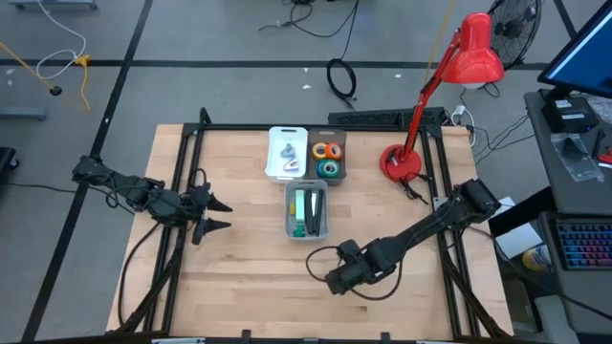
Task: Pick and place Stapler, Stapler remover, tape
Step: Put the green stapler into the gray bin
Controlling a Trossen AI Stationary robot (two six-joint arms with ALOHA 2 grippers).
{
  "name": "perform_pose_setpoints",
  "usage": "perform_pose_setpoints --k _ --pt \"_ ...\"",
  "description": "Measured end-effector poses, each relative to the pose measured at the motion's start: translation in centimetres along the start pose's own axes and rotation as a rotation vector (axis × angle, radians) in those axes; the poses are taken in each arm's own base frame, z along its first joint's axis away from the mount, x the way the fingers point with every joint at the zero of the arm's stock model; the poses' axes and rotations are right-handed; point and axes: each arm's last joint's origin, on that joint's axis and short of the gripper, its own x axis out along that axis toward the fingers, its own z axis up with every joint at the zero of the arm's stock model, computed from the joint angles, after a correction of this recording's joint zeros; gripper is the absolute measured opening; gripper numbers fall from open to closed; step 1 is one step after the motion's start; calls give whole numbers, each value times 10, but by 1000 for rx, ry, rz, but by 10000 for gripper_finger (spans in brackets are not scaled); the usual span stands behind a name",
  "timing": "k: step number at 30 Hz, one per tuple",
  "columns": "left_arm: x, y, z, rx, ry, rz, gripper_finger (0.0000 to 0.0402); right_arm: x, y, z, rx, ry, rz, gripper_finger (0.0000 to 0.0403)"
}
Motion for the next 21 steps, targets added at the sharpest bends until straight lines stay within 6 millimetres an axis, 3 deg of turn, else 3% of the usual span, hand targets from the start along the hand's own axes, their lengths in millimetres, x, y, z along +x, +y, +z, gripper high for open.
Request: perform_pose_setpoints --k 6,21 --pt "0 0 0 0 4 2 241 6 1 0 1 1 -6 192" --pt "0 1 -1 1 4 10 241 42 2 -3 -10 23 -57 192"
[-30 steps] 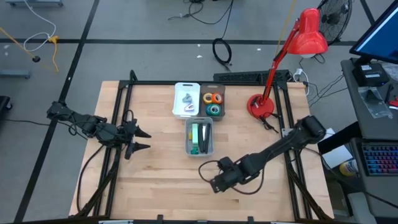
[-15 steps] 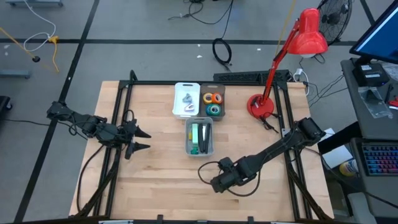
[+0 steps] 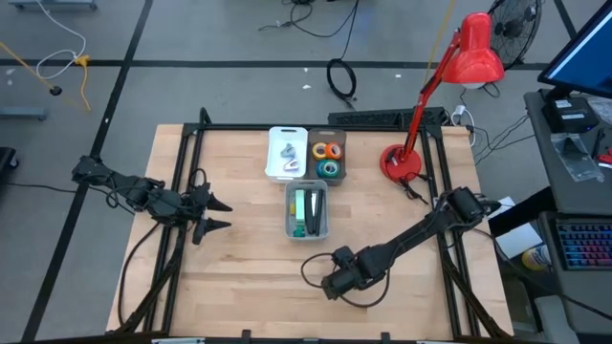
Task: Pick and place Stapler, Stapler remover, tape
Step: Put the green stapler into the gray bin
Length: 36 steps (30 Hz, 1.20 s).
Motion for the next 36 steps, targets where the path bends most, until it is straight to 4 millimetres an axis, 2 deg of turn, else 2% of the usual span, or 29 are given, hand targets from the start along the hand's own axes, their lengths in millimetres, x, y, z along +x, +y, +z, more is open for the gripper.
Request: perform_pose_setpoints --k 15,25,36 --pt "0 0 0 -1 1 1 241 4 3 3 -19 -25 28 191" --pt "0 0 0 -10 1 1 241 4 3 3 -29 -27 24 177" --pt "0 0 0 -24 0 1 241 8 -2 3 -19 -27 7 120"
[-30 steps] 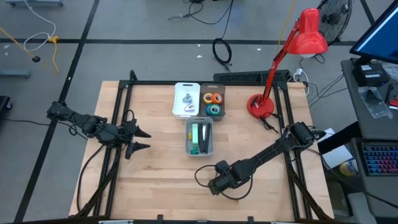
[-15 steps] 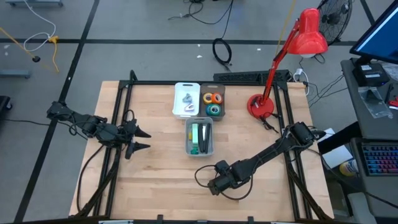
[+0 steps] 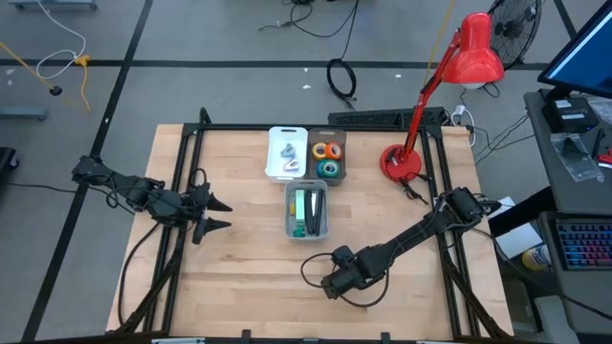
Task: Pick and place Stapler, Stapler remover, tape
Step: Put the green stapler into the gray bin
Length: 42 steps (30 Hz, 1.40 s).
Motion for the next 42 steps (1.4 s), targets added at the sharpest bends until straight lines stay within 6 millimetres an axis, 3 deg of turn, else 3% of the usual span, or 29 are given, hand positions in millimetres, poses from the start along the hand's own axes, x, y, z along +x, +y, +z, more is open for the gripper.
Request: perform_pose_setpoints --k 7,11,19,25,30,36,42 --pt "0 0 0 0 0 0 241 0 0 1 -1 0 0 68" --pt "0 0 0 -2 0 0 241 -4 0 2 -1 2 10 66" --pt "0 0 0 -3 -1 -1 241 -44 2 22 28 -79 122 74" --pt "0 0 0 -6 -2 1 241 -82 1 59 10 -243 234 70" --pt "0 0 0 -28 -4 2 241 -101 5 103 -58 -372 356 72" --pt "0 0 1 -39 -10 9 241 -101 -1 158 -193 -440 384 70" --pt "0 1 1 -39 -22 32 241 -98 -11 188 -273 -411 384 74"
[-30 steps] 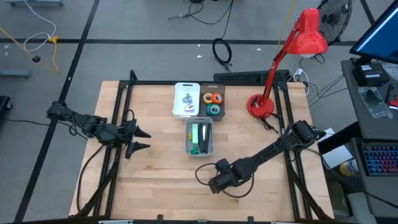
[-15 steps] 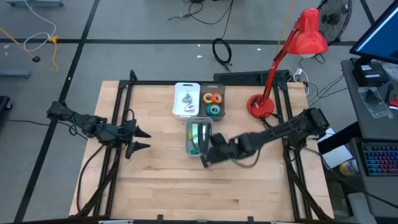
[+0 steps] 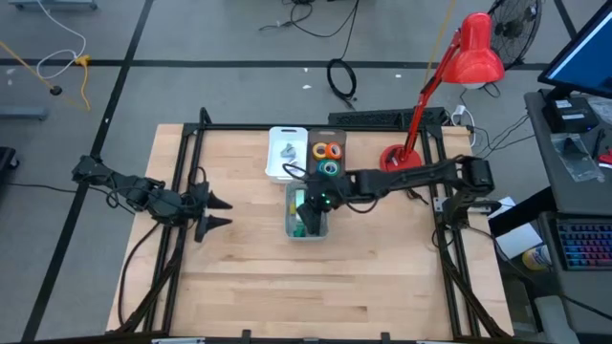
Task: Pick and place Stapler, Stapler remover, tape
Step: Put the green stapler into the gray bin
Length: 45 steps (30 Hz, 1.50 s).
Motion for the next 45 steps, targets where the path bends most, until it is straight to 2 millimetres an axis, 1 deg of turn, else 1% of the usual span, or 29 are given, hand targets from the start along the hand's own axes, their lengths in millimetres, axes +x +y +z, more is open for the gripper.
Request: perform_pose_setpoints --k 4,11,14,16,19,25,29,33,39,45 --pt "0 1 0 -14 -15 28 241 1 0 1 -42 14 30 71" --pt "0 1 1 -22 -21 38 241 1 8 -7 -117 30 59 73" --pt "0 1 1 -22 -22 38 241 14 8 -10 -146 35 62 71" --pt "0 1 1 -20 -22 37 241 22 4 -18 -168 78 32 72" --pt "0 1 1 -27 -23 37 241 33 6 -20 -188 87 57 75" --pt "0 1 1 -40 -23 37 241 36 3 -23 -235 102 46 73" --pt "0 1 1 -37 -23 37 241 46 -1 -27 -267 126 21 74" --pt "0 1 1 -39 -24 37 241 56 -4 -30 -259 138 14 77" --pt "0 1 1 -37 -23 37 241 57 -2 -32 -284 132 26 77" --pt "0 1 1 -37 -23 37 241 57 -2 -32 -310 136 23 88"
